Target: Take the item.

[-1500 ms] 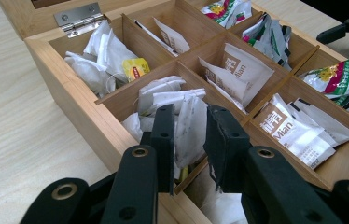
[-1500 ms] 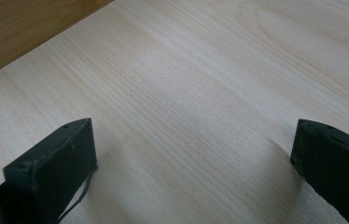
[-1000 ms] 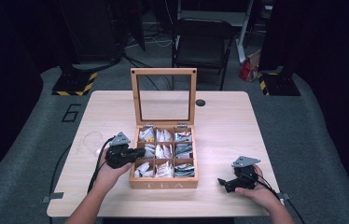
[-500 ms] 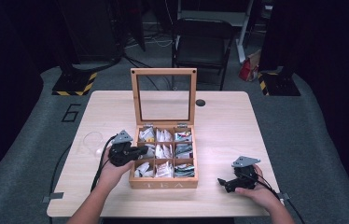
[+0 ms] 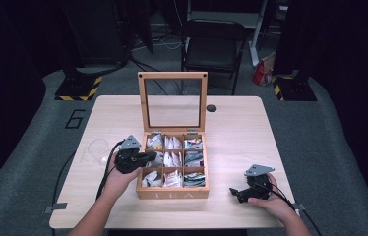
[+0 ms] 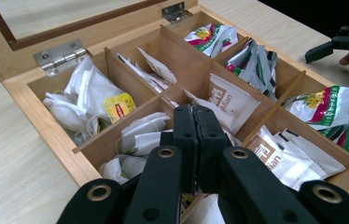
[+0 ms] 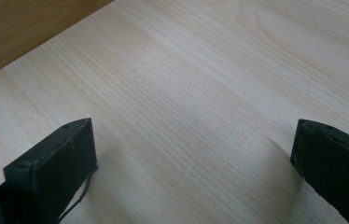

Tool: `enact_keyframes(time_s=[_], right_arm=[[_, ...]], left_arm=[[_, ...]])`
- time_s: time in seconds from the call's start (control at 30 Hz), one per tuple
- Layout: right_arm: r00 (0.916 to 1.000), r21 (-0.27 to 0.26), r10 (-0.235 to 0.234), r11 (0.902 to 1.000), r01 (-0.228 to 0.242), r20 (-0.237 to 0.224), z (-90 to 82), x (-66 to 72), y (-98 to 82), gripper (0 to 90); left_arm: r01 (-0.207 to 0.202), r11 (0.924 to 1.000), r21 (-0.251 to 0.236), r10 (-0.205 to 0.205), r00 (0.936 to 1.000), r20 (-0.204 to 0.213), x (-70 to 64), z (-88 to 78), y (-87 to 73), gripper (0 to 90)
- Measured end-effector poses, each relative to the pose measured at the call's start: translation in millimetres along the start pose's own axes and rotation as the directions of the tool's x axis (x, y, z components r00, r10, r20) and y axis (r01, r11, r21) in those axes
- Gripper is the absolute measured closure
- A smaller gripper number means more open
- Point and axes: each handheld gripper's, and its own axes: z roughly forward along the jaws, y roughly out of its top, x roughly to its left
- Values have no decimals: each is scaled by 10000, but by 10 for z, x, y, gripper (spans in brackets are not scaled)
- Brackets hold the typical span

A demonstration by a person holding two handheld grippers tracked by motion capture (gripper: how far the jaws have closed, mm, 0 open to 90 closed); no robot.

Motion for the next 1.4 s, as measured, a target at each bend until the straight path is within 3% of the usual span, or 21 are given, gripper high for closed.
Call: enact_keyframes(time_s=[1.4], right_arm=[[10000,-12,-21,10000,21,39,0,0,0,0]], left_arm=[[-707,9962,-509,676,9959,-608,24,-531,498,887]])
